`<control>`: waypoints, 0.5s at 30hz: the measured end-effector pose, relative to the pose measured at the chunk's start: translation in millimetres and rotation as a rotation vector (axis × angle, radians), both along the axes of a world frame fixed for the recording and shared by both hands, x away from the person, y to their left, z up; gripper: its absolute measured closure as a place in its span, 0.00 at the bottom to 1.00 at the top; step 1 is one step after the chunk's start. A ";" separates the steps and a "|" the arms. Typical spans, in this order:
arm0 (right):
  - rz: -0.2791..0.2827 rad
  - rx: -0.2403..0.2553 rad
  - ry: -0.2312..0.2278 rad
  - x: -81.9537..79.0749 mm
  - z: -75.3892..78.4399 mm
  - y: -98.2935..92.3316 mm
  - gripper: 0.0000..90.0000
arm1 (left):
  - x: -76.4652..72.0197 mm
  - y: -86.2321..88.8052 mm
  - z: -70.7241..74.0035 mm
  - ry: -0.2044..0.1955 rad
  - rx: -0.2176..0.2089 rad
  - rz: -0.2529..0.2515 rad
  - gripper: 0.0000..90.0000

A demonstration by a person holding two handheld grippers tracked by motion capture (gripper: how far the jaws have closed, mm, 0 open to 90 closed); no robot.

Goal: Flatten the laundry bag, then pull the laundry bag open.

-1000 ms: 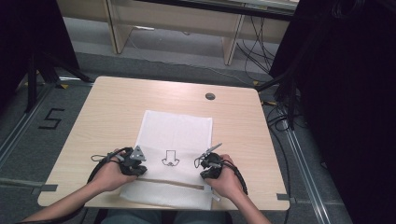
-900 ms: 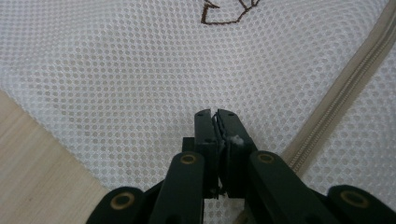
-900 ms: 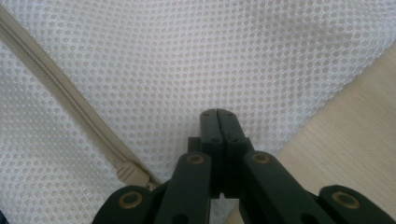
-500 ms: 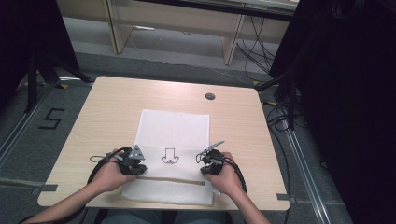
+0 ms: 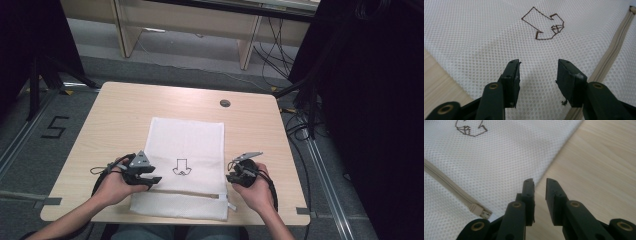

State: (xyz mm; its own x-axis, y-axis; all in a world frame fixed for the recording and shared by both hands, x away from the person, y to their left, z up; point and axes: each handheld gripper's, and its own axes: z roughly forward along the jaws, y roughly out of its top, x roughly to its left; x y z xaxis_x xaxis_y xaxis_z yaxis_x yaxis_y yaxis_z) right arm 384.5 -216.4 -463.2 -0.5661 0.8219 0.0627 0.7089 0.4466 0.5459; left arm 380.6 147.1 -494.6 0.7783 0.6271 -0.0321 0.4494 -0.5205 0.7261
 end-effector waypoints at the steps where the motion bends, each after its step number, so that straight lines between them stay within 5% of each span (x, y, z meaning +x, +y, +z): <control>1: -0.013 0.007 0.010 -0.5 1.2 -2.3 0.85 | 0.3 -0.5 -0.4 -0.003 0.000 0.003 0.56; 6: -0.014 0.010 -0.016 -1.7 3.5 -6.9 0.83 | 1.0 -2.4 -2.6 0.017 -0.037 0.008 0.52; 10: -0.030 0.034 -0.030 -2.7 2.2 -7.9 0.78 | 0.9 -3.4 -0.6 -0.003 -0.034 -0.001 0.47; 15: -0.030 0.023 -0.010 -3.8 5.1 -8.7 0.74 | -0.9 -1.8 -1.2 0.006 -0.046 0.018 0.45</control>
State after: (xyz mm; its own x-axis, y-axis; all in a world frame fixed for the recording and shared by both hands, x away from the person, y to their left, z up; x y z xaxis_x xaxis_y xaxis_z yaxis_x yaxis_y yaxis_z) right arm 380.8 -225.1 -458.1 -0.5418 0.8370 0.0767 0.7165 0.4122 0.5628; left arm 379.6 145.2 -495.7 0.7665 0.6388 -0.0663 0.4631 -0.4782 0.7462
